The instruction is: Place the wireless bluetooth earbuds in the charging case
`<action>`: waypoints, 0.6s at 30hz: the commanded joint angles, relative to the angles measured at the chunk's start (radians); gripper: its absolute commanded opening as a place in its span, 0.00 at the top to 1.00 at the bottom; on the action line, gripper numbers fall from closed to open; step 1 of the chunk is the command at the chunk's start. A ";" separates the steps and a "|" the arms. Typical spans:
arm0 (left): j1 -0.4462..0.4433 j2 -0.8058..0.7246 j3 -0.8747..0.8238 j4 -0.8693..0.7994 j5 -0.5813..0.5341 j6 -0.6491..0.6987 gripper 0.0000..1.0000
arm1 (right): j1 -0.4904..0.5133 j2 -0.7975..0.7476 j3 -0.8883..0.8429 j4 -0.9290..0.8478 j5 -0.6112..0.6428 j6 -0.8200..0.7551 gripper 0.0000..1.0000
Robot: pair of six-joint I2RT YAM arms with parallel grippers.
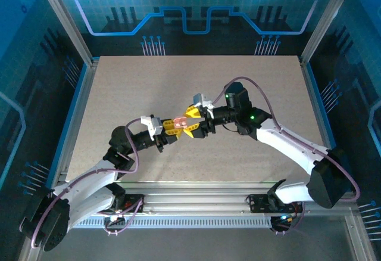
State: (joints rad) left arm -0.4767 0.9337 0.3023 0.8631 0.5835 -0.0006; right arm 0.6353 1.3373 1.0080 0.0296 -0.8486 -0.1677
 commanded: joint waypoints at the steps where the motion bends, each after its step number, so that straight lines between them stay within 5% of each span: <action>1: -0.005 -0.013 0.020 0.008 -0.011 0.008 0.81 | 0.005 -0.073 -0.016 -0.033 -0.093 -0.063 0.43; 11: -0.002 -0.009 0.021 0.024 -0.006 0.003 0.81 | -0.008 -0.112 -0.014 -0.085 0.066 -0.090 0.42; 18: -0.004 -0.003 0.022 0.038 0.007 -0.004 0.81 | 0.012 -0.006 0.073 -0.122 0.046 -0.143 0.44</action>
State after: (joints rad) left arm -0.4782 0.9314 0.3023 0.8627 0.5735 -0.0010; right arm 0.6357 1.3037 1.0317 -0.0559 -0.8013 -0.2749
